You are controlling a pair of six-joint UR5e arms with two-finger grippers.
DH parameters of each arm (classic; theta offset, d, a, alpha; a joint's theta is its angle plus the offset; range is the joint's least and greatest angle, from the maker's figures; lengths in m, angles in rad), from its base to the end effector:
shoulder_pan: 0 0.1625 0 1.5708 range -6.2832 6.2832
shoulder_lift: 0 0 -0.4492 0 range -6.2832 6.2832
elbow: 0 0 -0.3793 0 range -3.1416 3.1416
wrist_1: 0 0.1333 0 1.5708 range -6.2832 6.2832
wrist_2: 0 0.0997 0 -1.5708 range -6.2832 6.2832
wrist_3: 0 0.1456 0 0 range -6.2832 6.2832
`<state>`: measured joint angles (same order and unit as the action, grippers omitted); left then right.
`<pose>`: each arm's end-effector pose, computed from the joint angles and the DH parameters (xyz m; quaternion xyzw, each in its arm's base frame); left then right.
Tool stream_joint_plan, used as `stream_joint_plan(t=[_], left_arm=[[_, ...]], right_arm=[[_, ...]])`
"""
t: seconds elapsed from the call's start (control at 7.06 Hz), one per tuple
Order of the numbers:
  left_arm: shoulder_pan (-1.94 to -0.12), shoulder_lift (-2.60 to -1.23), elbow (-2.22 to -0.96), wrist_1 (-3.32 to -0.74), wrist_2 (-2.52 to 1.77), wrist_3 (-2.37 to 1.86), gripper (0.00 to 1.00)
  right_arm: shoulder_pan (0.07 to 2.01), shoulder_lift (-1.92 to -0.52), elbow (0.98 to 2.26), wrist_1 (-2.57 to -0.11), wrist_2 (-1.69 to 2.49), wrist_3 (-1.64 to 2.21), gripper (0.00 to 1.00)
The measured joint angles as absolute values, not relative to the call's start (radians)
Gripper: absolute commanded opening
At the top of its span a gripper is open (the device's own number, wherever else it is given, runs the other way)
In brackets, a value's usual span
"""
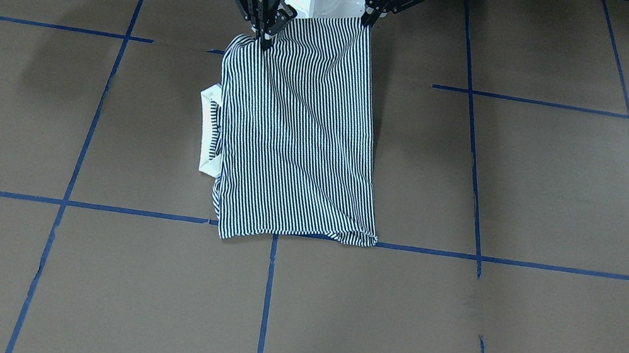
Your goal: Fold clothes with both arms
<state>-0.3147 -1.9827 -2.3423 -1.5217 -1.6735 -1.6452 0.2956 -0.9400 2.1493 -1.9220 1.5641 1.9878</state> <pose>0.4355 -0.2663 0.1938 0.0213 0.5378 -0.1358 0.8318 -0.5104 -0.2958 0.1902 -0.0222 -0.4154 0.3185 0.8518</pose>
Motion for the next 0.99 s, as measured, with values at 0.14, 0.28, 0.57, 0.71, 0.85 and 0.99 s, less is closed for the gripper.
stream_joint_plan(t=[0.14, 0.28, 0.57, 0.71, 0.85, 0.99], left_arm=[[-0.333, -2.004, -2.316, -1.512, -1.677, -1.619, 0.00], [-0.368, -2.035, -2.262, -1.511, -1.679, -1.587, 0.00], [-0.458, -2.088, -2.144, -1.529, -1.681, -1.508, 0.00], [-0.498, -2.104, -2.081, -1.564, -1.681, -1.483, 0.00], [-0.529, -2.118, -2.011, -1.613, -1.681, -1.467, 0.00], [-0.554, -2.136, -1.937, -1.658, -1.681, -1.452, 0.00]], right_arm=[[0.304, -0.920, 2.118, -1.922, 1.560, 1.966, 0.00], [0.328, -0.900, 2.070, -1.901, 1.554, 1.940, 0.00], [0.399, -0.869, 1.932, -1.796, 1.552, 1.900, 0.00], [0.434, -0.846, 1.850, -1.748, 1.552, 1.876, 0.00], [0.462, -0.820, 1.758, -1.691, 1.552, 1.860, 0.00], [0.484, -0.788, 1.655, -1.624, 1.552, 1.852, 0.00]])
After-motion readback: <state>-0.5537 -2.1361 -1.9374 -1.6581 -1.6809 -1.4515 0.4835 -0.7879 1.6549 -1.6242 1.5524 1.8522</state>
